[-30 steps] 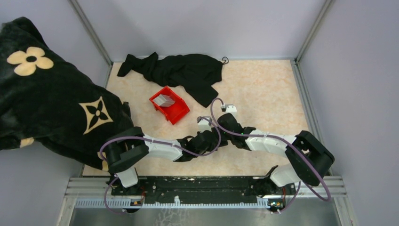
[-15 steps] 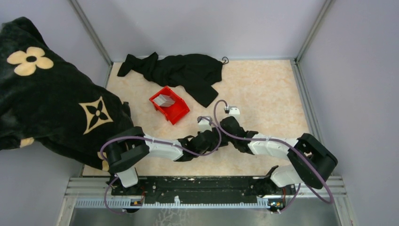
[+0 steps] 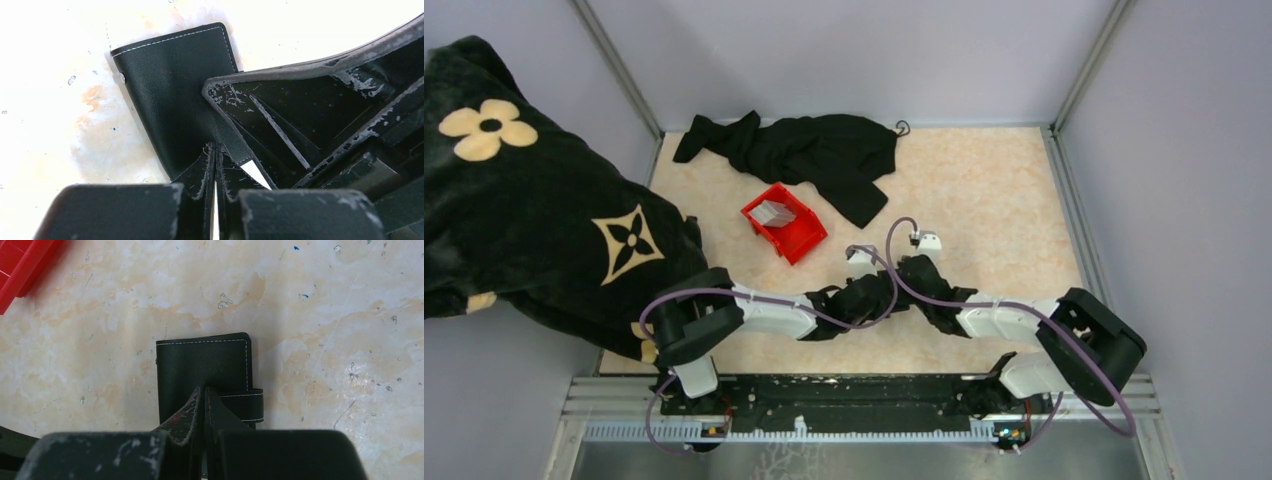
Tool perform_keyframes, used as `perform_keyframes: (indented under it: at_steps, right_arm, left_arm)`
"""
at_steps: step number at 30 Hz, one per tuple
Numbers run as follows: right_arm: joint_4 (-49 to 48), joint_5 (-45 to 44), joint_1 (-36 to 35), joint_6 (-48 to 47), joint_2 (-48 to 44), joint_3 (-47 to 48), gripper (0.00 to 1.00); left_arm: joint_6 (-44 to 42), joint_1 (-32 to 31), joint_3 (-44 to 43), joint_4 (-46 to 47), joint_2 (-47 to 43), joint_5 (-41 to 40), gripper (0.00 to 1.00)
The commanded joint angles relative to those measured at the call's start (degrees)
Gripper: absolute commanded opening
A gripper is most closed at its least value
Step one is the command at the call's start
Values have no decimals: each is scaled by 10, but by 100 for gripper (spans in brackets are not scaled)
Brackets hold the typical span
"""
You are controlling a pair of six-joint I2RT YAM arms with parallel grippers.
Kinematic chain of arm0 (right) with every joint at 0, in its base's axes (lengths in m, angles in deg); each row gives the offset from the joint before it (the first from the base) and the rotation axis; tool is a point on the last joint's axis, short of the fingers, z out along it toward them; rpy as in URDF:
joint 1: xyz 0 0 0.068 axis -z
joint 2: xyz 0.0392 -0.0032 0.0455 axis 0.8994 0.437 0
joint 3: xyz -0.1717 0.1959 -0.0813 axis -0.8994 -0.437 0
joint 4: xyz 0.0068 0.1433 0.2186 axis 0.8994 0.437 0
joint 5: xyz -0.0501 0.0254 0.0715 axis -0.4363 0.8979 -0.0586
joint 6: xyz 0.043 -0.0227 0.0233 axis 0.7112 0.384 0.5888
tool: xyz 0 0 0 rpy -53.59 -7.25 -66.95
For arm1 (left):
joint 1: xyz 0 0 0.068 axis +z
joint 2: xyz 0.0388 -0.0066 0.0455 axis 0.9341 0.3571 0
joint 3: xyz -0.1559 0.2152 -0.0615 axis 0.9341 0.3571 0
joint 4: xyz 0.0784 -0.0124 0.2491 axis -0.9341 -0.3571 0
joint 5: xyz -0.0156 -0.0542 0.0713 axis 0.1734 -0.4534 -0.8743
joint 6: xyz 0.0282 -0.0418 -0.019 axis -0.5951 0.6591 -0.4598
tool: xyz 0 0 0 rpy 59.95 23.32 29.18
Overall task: Put the credit cards into the card holder
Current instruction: Close the card holder at the center of the board.
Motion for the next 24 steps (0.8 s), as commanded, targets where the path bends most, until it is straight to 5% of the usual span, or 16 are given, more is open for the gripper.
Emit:
perform_keyframes:
  at_steps: [1, 24]
  right_arm:
    - [43, 18, -10, 14, 14, -40, 0]
    - [-64, 5, -20, 121, 29, -155, 0]
  left_arm:
    - [3, -3, -11, -40, 21, -4, 6]
    - [24, -4, -44, -96, 42, -5, 2]
